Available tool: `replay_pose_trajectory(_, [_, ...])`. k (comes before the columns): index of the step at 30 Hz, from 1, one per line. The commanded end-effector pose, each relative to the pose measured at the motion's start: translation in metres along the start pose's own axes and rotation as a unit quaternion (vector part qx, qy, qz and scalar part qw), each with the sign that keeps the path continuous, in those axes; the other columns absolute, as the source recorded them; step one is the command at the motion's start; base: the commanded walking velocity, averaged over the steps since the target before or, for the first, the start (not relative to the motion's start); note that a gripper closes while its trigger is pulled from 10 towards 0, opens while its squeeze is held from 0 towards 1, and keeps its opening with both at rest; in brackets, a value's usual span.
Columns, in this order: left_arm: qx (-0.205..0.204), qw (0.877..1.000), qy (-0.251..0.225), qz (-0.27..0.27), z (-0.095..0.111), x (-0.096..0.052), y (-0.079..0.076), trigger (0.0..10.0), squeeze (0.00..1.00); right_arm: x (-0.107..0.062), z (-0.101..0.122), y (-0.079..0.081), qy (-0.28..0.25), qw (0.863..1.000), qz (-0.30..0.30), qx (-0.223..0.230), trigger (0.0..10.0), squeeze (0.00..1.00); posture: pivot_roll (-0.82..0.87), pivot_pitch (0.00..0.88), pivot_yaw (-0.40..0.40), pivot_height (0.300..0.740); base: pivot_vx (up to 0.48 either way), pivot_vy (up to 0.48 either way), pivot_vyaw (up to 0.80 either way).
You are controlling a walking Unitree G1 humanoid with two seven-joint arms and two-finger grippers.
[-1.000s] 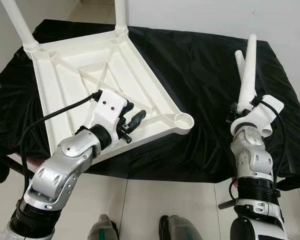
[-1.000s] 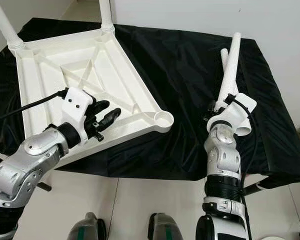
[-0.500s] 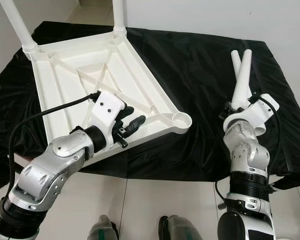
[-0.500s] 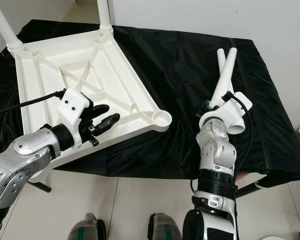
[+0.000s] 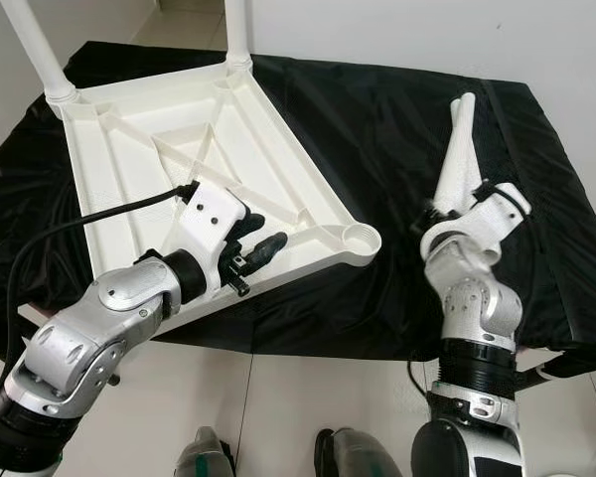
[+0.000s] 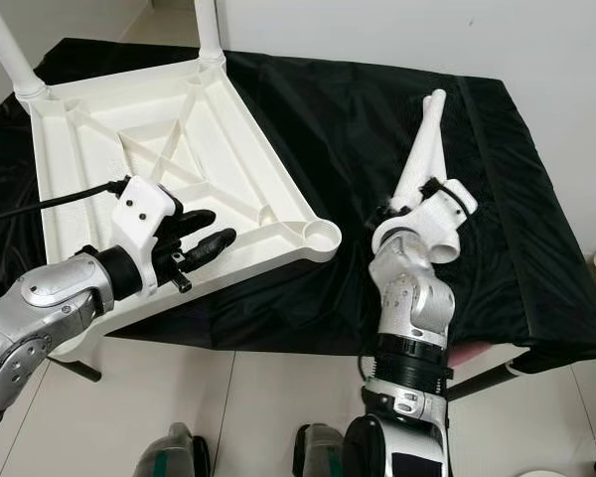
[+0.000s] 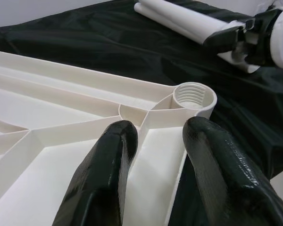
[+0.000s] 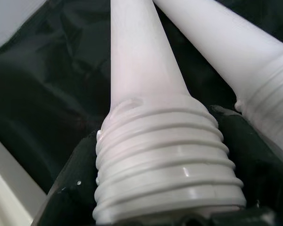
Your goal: Building children table
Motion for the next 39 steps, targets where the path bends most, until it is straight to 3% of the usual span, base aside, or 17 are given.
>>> replay_pose_trajectory(1, [0.016,0.987,-0.017,-0.159,0.008,-0.006,-0.033,10.0,0.00,-0.001,-0.011,0.000,0.027,1.000,-0.001,-0.005,10.0,0.00,-0.07,0.070,0.000,0.740,0.000,0.000,0.00])
replay_pose_trajectory(2, [0.016,0.987,-0.017,-0.159,0.008,-0.006,-0.033,10.0,0.00,-0.002,-0.020,0.004,0.049,0.999,0.013,-0.016,10.0,0.00,-0.06,0.072,0.001,0.740,0.000,0.000,0.00])
replay_pose_trajectory(4, [0.016,0.987,-0.018,-0.157,0.009,-0.005,-0.032,10.0,0.00,-0.009,-0.028,0.028,0.057,0.993,0.086,-0.050,10.0,0.00,-0.07,0.072,0.004,0.740,0.000,0.000,0.00])
replay_pose_trajectory(9, [0.016,0.987,-0.019,-0.157,0.010,-0.005,-0.032,10.0,0.00,-0.014,-0.031,0.041,0.058,0.988,0.127,-0.065,10.0,0.00,-0.07,0.072,0.004,0.740,0.000,0.000,0.00])
replay_pose_trajectory(12, [0.014,0.987,-0.021,-0.156,0.010,-0.004,-0.034,10.0,0.00,-0.018,0.007,0.045,-0.040,0.989,0.140,-0.030,10.0,0.00,-0.07,0.077,0.008,0.740,0.000,0.000,0.00])
replay_pose_trajectory(16, [0.013,0.987,-0.022,-0.159,0.010,-0.003,-0.036,10.0,0.00,-0.021,0.026,0.043,-0.088,0.985,0.142,-0.028,10.0,0.00,-0.07,0.079,0.009,0.740,0.000,0.000,0.00])
replay_pose_trajectory(21, [0.012,0.985,-0.026,-0.172,0.010,-0.003,-0.037,10.0,0.00,-0.025,0.046,0.028,-0.140,0.984,0.104,-0.025,10.0,0.00,-0.07,0.083,0.010,0.740,0.000,0.000,0.00])
replay_pose_trajectory(22, [0.012,0.985,-0.026,-0.172,0.010,-0.003,-0.037,10.0,0.00,-0.025,0.046,0.028,-0.140,0.984,0.104,-0.025,10.0,0.00,-0.07,0.083,0.010,0.740,0.000,0.000,0.00])
replay_pose_trajectory(24, [0.011,0.985,-0.027,-0.173,0.010,-0.003,-0.037,10.0,0.00,-0.021,0.043,0.011,-0.138,0.988,0.054,-0.036,10.0,0.00,-0.08,0.083,0.011,0.740,0.000,0.000,0.00])
replay_pose_trajectory(26, [0.011,0.985,-0.027,-0.173,0.010,-0.003,-0.037,10.0,0.00,-0.021,0.043,0.011,-0.138,0.988,0.054,-0.036,10.0,0.00,-0.08,0.083,0.011,0.740,0.000,0.000,0.00])
replay_pose_trajectory(28, [0.012,0.985,-0.026,-0.172,0.010,-0.003,-0.037,10.0,0.00,-0.014,0.026,-0.010,-0.099,0.994,-0.003,-0.042,10.0,0.00,-0.08,0.082,0.013,0.740,0.000,0.000,0.00])
replay_pose_trajectory(31, [0.012,0.985,-0.026,-0.171,0.010,-0.003,-0.036,10.0,0.00,-0.011,0.012,-0.024,-0.070,0.996,-0.036,-0.040,10.0,0.00,-0.07,0.082,0.013,0.740,0.000,0.000,0.00])
replay_pose_trajectory(39, [0.012,0.985,-0.026,-0.170,0.010,-0.003,-0.036,10.0,0.00,-0.009,-0.010,-0.032,-0.020,0.998,-0.051,-0.018,10.0,0.00,-0.07,0.084,0.013,0.740,0.000,0.000,0.00])
Point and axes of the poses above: a point about 5 cm out from each wrist's last joint towards the gripper, its own x axis pointing out of the wrist towards the gripper, its own z axis along the axis of the wrist's last joint, y = z × x, the point moved 5 cm from there along x, pointing out of the wrist towards the gripper, and after that the axes turned 3 degrees about x, right-handed, at the moved point
